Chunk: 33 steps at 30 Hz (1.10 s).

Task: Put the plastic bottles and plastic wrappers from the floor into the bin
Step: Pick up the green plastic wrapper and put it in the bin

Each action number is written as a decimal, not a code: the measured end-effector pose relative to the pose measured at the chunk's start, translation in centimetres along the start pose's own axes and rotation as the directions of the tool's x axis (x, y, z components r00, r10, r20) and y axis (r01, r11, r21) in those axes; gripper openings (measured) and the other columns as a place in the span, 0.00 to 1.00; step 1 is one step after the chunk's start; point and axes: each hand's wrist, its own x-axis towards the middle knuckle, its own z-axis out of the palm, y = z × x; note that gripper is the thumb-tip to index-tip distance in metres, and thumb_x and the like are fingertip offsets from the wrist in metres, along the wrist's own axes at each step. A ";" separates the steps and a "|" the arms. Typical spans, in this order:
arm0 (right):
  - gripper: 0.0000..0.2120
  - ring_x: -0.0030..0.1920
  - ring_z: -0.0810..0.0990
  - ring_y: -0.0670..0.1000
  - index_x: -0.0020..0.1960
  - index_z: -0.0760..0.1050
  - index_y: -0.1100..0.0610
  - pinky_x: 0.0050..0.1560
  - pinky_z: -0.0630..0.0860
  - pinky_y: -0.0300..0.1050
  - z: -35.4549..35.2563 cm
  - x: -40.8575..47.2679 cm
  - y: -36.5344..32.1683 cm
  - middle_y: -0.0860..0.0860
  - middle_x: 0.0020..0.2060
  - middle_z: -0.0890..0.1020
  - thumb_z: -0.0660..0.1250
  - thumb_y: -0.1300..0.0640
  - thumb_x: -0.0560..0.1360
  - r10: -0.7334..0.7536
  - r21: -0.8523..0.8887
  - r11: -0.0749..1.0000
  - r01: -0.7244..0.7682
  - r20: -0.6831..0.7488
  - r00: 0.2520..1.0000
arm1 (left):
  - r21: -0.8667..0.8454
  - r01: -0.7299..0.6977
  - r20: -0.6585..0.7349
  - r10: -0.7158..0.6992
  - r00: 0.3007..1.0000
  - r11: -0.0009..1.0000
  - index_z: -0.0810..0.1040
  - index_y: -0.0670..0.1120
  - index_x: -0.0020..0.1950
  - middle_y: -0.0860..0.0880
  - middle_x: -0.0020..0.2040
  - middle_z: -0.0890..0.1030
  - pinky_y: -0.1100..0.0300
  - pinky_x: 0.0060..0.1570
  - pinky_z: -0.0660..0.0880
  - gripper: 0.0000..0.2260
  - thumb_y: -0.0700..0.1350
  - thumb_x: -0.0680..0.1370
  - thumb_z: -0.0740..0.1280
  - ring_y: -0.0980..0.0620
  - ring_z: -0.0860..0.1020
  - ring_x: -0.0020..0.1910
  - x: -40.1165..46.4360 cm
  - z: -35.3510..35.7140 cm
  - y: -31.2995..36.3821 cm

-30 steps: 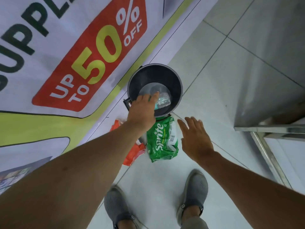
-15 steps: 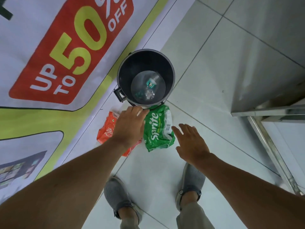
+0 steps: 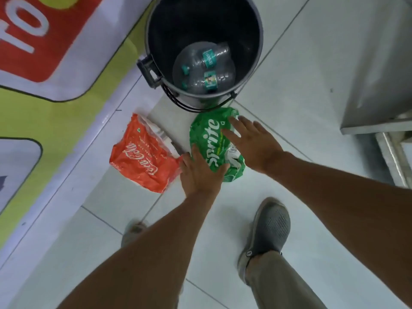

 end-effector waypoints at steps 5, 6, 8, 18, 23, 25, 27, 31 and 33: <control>0.51 0.83 0.46 0.63 0.84 0.46 0.47 0.79 0.54 0.68 2.2 3.7 1.2 0.57 0.84 0.45 0.75 0.60 0.73 -0.207 -0.167 0.966 0.199 -0.030 0.978 | -0.009 -0.025 -0.089 0.024 0.996 1.000 0.60 0.45 0.80 0.40 0.70 0.74 0.44 0.66 0.74 0.43 0.56 0.72 0.77 0.39 0.71 0.69 1.6 2.8 -0.4; 0.51 0.83 0.45 0.63 0.84 0.46 0.46 0.79 0.54 0.69 2.7 4.0 1.2 0.57 0.84 0.45 0.75 0.61 0.73 -0.196 -0.164 0.968 0.191 -0.015 0.980 | -0.017 -0.041 -0.088 0.040 0.995 0.999 0.60 0.45 0.80 0.40 0.70 0.75 0.44 0.67 0.74 0.41 0.53 0.73 0.77 0.39 0.72 0.69 1.8 3.0 -0.7; 0.49 0.82 0.50 0.64 0.83 0.50 0.46 0.77 0.57 0.71 3.7 3.9 1.2 0.57 0.84 0.51 0.75 0.62 0.72 -0.146 -0.133 0.980 0.147 0.022 0.989 | -0.025 -0.081 -0.093 0.078 0.993 0.996 0.61 0.45 0.80 0.40 0.70 0.76 0.43 0.68 0.74 0.37 0.47 0.75 0.74 0.39 0.74 0.69 2.1 3.3 -1.2; 0.39 0.61 0.77 0.59 0.76 0.64 0.51 0.57 0.75 0.60 0.3 -5.9 -1.7 0.55 0.67 0.76 0.75 0.62 0.68 0.090 -0.042 0.995 -0.089 0.014 0.996 | 0.065 -0.303 0.040 0.301 0.953 0.951 0.66 0.44 0.79 0.41 0.62 0.83 0.45 0.63 0.80 0.29 0.39 0.78 0.70 0.41 0.82 0.61 -3.8 -3.1 -0.2; 0.38 0.62 0.77 0.60 0.77 0.64 0.50 0.57 0.74 0.61 -9.6 -11.3 -2.1 0.55 0.69 0.75 0.74 0.61 0.69 0.142 -0.015 0.990 -0.142 -0.022 0.990 | 0.070 -0.390 0.003 0.391 0.920 0.918 0.67 0.42 0.78 0.40 0.64 0.82 0.45 0.64 0.77 0.27 0.37 0.79 0.67 0.39 0.80 0.62 -9.0 -12.0 3.6; 0.38 0.61 0.77 0.60 0.77 0.65 0.50 0.56 0.73 0.60 -13.1 -11.9 -1.7 0.55 0.69 0.76 0.74 0.61 0.69 0.156 -0.017 0.987 -0.158 -0.078 0.985 | 0.080 -0.418 -0.020 0.421 0.907 0.905 0.66 0.44 0.79 0.42 0.65 0.81 0.44 0.64 0.78 0.29 0.37 0.78 0.66 0.40 0.79 0.63 -9.3 -15.1 5.0; 0.38 0.61 0.77 0.60 0.76 0.66 0.49 0.55 0.73 0.59 -16.6 -11.6 -0.9 0.54 0.68 0.76 0.74 0.60 0.69 0.174 -0.019 0.984 -0.178 -0.135 0.976 | 0.078 -0.445 -0.051 0.450 0.892 0.892 0.64 0.45 0.80 0.43 0.67 0.80 0.44 0.64 0.78 0.30 0.37 0.78 0.66 0.42 0.78 0.64 -8.5 -18.4 6.8; 0.39 0.59 0.76 0.60 0.76 0.64 0.49 0.54 0.72 0.59 -22.2 -8.9 1.2 0.53 0.66 0.77 0.74 0.61 0.68 0.212 -0.058 0.971 -0.232 -0.242 0.947 | 0.090 -0.502 -0.154 0.510 0.846 0.860 0.64 0.46 0.81 0.43 0.71 0.78 0.47 0.69 0.75 0.30 0.37 0.78 0.67 0.43 0.76 0.68 -4.9 -23.2 10.4; 0.39 0.58 0.76 0.59 0.76 0.64 0.48 0.53 0.72 0.59 -24.2 -7.0 2.0 0.53 0.64 0.77 0.73 0.61 0.68 0.234 -0.095 0.958 -0.269 -0.277 0.932 | 0.115 -0.508 -0.202 0.521 0.829 0.853 0.64 0.45 0.80 0.43 0.71 0.77 0.48 0.71 0.73 0.31 0.36 0.78 0.69 0.42 0.74 0.70 -2.5 -24.9 12.0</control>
